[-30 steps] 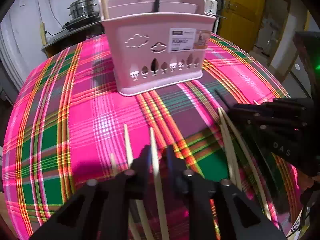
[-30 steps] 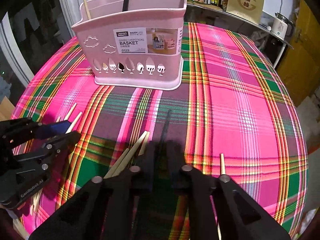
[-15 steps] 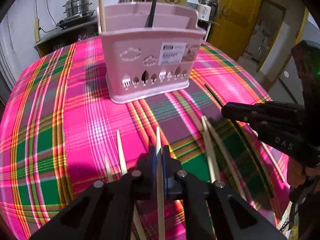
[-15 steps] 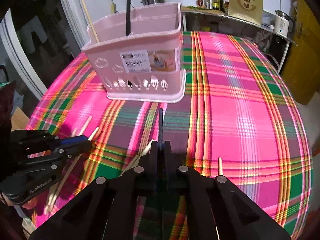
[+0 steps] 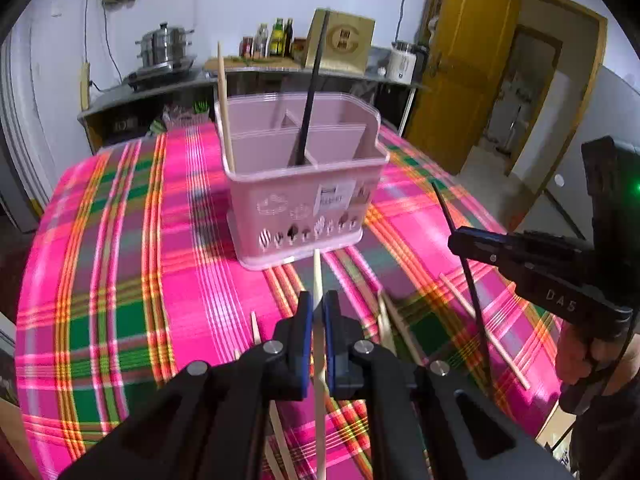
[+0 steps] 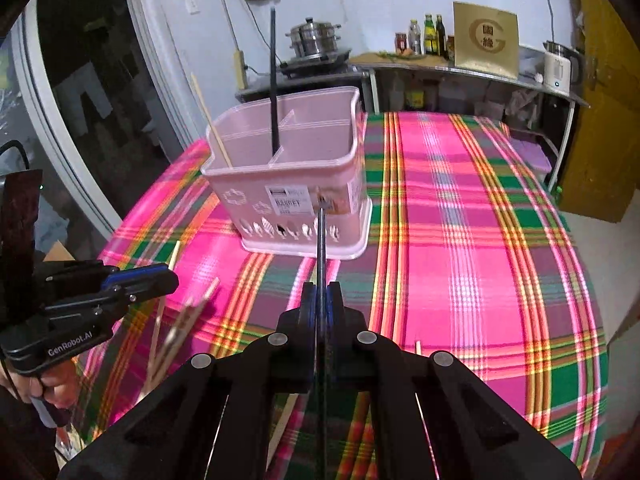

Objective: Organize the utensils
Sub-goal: 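Carry the chopsticks over the pink basket with both tools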

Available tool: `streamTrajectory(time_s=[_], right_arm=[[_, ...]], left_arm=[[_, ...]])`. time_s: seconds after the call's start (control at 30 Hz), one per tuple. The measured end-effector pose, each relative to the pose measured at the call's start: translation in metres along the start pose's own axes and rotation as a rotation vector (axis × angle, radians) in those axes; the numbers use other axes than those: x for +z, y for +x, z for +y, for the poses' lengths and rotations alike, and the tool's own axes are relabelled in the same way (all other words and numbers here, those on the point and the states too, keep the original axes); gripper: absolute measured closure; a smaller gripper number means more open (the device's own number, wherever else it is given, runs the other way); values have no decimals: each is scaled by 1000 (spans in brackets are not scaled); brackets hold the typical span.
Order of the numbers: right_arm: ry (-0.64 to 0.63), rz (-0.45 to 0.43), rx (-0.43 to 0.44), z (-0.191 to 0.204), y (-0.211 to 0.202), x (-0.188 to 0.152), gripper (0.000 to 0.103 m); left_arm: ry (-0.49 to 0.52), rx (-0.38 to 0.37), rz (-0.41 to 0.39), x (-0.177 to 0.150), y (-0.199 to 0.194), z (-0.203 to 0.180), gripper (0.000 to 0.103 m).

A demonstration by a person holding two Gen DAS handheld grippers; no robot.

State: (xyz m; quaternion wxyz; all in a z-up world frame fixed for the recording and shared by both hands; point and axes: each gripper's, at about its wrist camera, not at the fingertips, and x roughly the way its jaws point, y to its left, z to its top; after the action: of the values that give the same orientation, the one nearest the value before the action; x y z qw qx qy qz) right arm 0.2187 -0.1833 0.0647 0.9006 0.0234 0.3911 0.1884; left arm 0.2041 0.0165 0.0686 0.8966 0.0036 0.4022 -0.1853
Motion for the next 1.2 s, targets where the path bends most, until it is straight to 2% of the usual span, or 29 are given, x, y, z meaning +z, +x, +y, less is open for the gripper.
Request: streamTrajectory(time_s=[0.1, 0.5, 1.2], right_arm=[[-3, -47, 13, 3, -14, 7, 98], [-18, -136, 22, 9, -51, 19, 98], [-86, -216, 20, 28, -80, 38, 99]], left_arm=[[-3, -1, -35, 7, -13, -1, 97], [3, -3, -112, 21, -45, -5, 97], [24, 9, -156, 41, -74, -9, 97]])
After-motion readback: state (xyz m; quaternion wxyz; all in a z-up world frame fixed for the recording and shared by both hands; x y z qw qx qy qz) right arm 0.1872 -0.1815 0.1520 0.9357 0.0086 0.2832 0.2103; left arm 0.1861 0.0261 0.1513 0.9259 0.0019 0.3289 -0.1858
